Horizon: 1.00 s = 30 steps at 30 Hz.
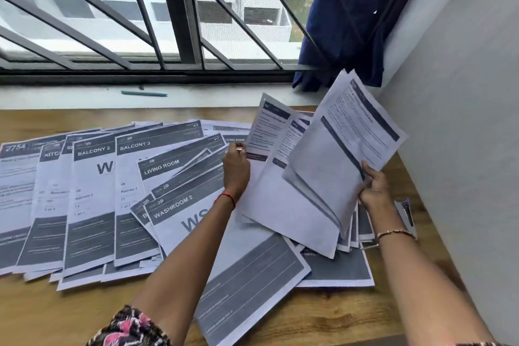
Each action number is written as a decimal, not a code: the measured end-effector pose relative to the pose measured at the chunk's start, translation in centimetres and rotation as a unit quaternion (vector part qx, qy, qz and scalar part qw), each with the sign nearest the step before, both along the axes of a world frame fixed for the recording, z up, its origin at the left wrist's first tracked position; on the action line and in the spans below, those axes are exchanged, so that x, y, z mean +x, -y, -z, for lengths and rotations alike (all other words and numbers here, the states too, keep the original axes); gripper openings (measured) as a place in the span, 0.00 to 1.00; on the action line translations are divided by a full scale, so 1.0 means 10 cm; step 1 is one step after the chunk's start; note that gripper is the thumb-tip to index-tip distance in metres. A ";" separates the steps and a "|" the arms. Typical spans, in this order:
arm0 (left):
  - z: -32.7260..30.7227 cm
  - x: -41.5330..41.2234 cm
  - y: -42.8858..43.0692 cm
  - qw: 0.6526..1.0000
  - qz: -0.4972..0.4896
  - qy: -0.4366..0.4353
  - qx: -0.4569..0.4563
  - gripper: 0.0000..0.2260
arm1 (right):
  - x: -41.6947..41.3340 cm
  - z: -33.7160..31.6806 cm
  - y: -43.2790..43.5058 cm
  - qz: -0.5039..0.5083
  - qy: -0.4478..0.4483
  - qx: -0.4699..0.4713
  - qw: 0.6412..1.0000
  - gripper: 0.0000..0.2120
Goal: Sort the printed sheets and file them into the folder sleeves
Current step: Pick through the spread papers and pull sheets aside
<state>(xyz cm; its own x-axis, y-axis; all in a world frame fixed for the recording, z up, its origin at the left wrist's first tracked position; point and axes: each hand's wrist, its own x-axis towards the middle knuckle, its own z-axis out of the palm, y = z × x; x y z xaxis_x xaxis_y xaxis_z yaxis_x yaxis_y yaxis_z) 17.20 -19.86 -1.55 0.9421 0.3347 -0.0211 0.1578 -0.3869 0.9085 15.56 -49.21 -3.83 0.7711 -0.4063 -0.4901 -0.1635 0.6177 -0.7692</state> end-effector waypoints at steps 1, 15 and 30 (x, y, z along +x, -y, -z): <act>-0.01 -0.01 -0.01 1.000 0.001 0.002 -0.003 0.08 | -0.01 -0.01 0.02 -0.007 -0.002 0.001 1.000 0.11; 0.10 -0.13 0.03 0.989 0.127 -0.064 0.028 0.25 | -0.17 0.06 0.07 0.026 -0.015 -0.011 0.999 0.14; 0.17 -0.22 0.11 0.983 0.120 -0.065 0.119 0.12 | -0.29 0.09 0.09 -0.010 -0.042 -0.054 0.998 0.10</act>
